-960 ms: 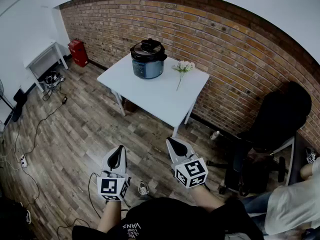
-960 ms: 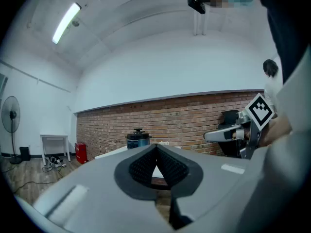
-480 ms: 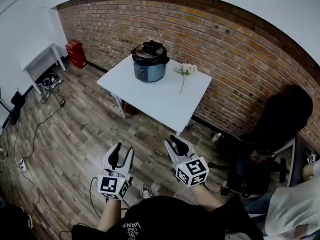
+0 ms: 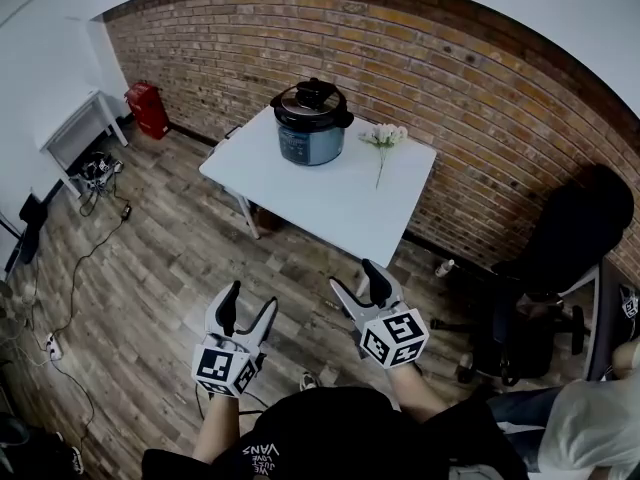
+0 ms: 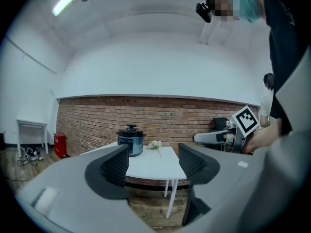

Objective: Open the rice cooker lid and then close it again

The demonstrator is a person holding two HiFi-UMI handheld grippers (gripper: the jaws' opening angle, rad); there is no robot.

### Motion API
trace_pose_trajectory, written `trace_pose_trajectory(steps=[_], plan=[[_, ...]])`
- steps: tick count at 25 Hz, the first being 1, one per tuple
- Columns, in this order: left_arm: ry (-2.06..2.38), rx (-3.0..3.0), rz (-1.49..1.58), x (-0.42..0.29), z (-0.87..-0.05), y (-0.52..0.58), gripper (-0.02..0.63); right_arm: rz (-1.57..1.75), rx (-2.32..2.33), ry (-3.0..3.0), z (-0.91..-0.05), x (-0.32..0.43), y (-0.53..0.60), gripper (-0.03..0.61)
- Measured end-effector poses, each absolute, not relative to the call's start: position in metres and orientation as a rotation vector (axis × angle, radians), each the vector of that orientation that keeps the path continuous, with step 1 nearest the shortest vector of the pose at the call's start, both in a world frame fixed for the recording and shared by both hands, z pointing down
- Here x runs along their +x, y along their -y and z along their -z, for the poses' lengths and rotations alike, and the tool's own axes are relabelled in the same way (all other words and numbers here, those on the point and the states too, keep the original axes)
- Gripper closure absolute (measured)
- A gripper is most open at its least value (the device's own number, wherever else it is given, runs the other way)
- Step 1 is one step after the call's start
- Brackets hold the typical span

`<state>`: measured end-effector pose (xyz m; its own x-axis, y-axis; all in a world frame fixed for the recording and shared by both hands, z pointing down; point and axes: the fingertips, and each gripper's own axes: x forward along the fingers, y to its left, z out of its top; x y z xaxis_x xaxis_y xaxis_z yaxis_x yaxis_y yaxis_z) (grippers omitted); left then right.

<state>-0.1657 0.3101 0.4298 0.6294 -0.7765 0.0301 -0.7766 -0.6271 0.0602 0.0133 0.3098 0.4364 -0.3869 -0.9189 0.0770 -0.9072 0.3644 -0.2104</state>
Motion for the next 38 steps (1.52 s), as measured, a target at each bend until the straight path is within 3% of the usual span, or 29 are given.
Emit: trace_pose_trajectory(steps=[11, 38], plan=[[1.266, 2.770, -0.012, -0.183, -0.442, -0.254, 0.318, 0.373, -1.743, -2.523, -0.439, 0.003, -0.264, 0.264], [1.267, 2.789, -0.076, -0.141, -0.436, 0.022, 0.319, 0.436, -1.707, -2.556, -0.445, 0.041, -0.002, 0.264]])
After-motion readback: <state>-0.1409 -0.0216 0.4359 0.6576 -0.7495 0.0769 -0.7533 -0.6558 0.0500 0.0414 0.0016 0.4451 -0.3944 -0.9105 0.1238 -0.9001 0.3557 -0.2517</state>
